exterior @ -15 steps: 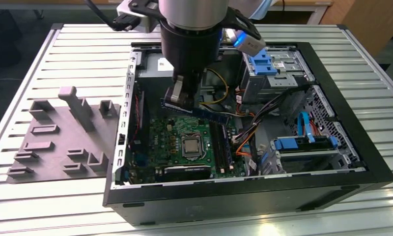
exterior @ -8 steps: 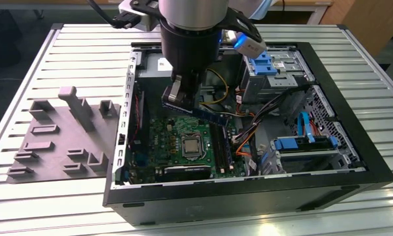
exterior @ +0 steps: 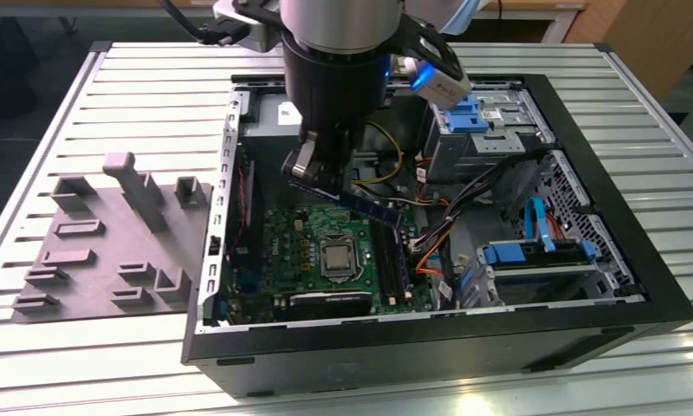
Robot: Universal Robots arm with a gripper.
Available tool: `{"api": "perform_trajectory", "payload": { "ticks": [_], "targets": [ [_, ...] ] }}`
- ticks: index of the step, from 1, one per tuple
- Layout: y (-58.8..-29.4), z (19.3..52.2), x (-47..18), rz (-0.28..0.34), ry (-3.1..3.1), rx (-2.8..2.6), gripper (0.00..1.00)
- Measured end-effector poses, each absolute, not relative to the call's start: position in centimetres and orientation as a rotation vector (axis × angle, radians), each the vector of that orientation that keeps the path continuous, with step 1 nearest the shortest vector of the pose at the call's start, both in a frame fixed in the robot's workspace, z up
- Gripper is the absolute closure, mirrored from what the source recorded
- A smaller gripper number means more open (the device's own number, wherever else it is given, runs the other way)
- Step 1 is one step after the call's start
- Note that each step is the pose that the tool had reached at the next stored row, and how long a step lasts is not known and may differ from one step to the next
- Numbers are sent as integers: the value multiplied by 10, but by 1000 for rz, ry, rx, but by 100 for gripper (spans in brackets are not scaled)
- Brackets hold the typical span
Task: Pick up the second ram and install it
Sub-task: 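Insert the second ram into the second slot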
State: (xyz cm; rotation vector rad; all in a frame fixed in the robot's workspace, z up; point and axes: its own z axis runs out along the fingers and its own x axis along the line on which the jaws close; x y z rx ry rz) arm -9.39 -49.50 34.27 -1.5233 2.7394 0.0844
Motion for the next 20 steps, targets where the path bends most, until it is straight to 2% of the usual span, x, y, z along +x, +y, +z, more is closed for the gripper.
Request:
{"api": "perform_trajectory", "payload": {
  "ticks": [20],
  "targets": [
    [-495, 342, -94, 83, 2875, -1236, 89]
  ]
}}
